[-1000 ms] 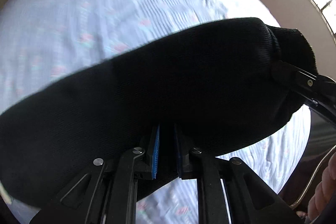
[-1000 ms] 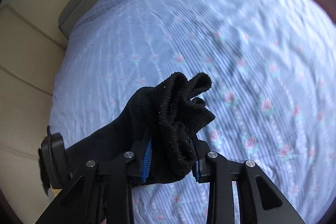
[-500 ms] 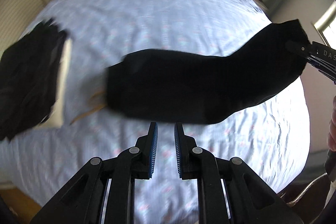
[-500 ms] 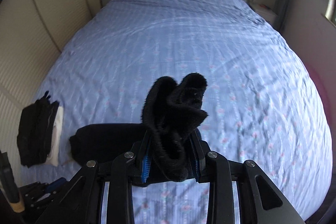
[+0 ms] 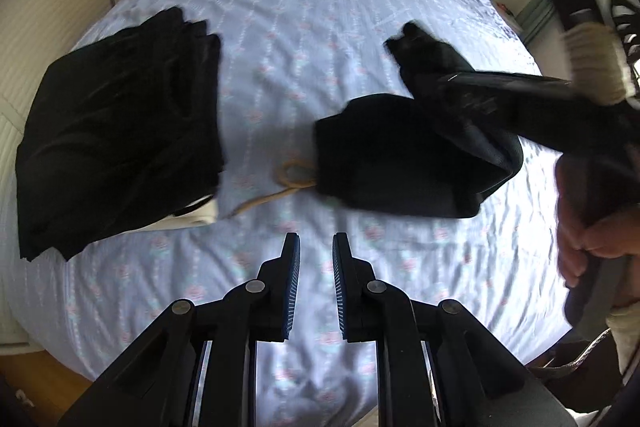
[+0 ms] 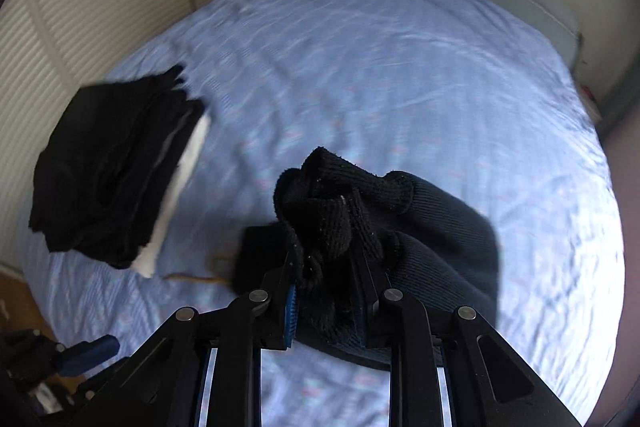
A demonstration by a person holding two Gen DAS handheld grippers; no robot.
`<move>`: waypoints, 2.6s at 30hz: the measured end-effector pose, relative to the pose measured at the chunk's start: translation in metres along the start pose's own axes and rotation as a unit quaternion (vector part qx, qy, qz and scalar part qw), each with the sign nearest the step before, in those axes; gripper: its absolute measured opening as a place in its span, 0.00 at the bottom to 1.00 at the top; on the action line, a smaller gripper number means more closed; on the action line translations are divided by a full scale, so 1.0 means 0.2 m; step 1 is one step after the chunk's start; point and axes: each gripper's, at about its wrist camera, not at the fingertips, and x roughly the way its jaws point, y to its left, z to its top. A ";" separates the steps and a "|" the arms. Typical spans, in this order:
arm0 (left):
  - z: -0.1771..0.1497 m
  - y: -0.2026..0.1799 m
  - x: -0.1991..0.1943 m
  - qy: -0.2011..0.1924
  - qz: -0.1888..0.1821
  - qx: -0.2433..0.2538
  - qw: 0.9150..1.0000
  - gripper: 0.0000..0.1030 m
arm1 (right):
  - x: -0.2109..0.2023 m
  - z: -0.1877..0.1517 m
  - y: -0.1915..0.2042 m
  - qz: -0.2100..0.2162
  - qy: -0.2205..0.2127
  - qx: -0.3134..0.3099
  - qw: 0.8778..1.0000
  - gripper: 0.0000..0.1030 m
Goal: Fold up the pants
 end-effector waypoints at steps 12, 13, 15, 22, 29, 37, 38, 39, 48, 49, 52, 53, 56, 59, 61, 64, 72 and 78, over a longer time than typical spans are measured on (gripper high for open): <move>-0.01 0.29 0.04 0.010 0.021 -0.049 0.999 0.29 | 0.43 -0.03 0.34 0.049 0.105 -0.056 0.992 0.36; 0.00 0.29 0.03 0.007 0.022 -0.050 0.998 0.32 | 0.42 -0.03 0.34 0.059 0.104 -0.053 0.991 0.45; 0.02 0.28 0.01 -0.004 0.025 -0.049 0.998 0.36 | 0.35 -0.03 0.31 0.085 0.095 -0.046 0.991 0.56; 0.15 0.17 -0.13 -0.055 0.017 -0.015 0.998 0.50 | -0.08 -0.16 0.04 0.130 0.033 0.026 0.991 0.69; 0.33 -0.01 0.05 -0.039 -0.042 -0.011 0.998 0.63 | -0.19 -0.54 -0.48 0.022 0.030 0.171 0.985 0.80; 0.53 -0.12 0.42 0.020 -0.085 -0.073 0.994 0.73 | 0.10 -0.81 -0.69 0.027 0.092 0.252 0.963 0.80; 0.53 -0.11 0.44 0.027 -0.086 -0.092 0.992 0.73 | 0.14 -0.82 -0.69 0.029 0.095 0.251 0.963 0.80; 0.54 -0.09 0.48 0.034 -0.097 -0.126 0.987 0.73 | 0.16 -0.81 -0.68 0.032 0.095 0.249 0.963 0.80; 0.41 0.03 0.73 0.098 -0.157 -0.326 0.927 0.58 | 0.33 -0.69 -0.64 0.040 0.083 0.212 0.973 0.80; 0.42 0.03 0.72 0.093 -0.160 -0.328 0.926 0.46 | 0.35 -0.69 -0.64 0.043 0.086 0.213 0.972 0.80; 0.46 -0.03 0.65 0.071 -0.168 -0.304 0.935 0.28 | 0.38 -0.68 -0.67 0.052 0.084 0.226 0.969 0.80; 0.49 -0.05 0.61 0.064 -0.179 -0.299 0.935 0.25 | 0.39 -0.68 -0.67 0.052 0.079 0.229 0.969 0.80; 0.55 -0.11 0.49 0.038 -0.215 -0.297 0.929 0.22 | 0.40 -0.65 -0.68 0.052 0.075 0.230 0.969 0.80; 0.62 -0.20 0.36 0.008 -0.243 -0.282 0.928 0.20 | 0.40 -0.63 -0.68 0.046 0.064 0.236 0.969 0.80; 0.67 -0.24 0.28 -0.011 -0.252 -0.269 0.930 0.20 | 0.39 -0.63 -0.71 0.035 0.057 0.251 0.966 0.80; 0.72 -0.28 0.22 -0.034 -0.224 -0.239 0.944 0.20 | 0.33 -0.65 -0.78 0.024 0.045 0.278 0.959 0.79; 0.51 -0.10 0.52 0.039 -0.156 -0.279 0.947 0.19 | 0.27 -0.69 -0.78 -0.075 0.048 0.256 0.963 0.79; 0.38 0.01 0.64 0.064 -0.131 -0.279 0.949 0.20 | 0.34 -0.72 -0.74 -0.051 0.076 0.241 0.966 0.79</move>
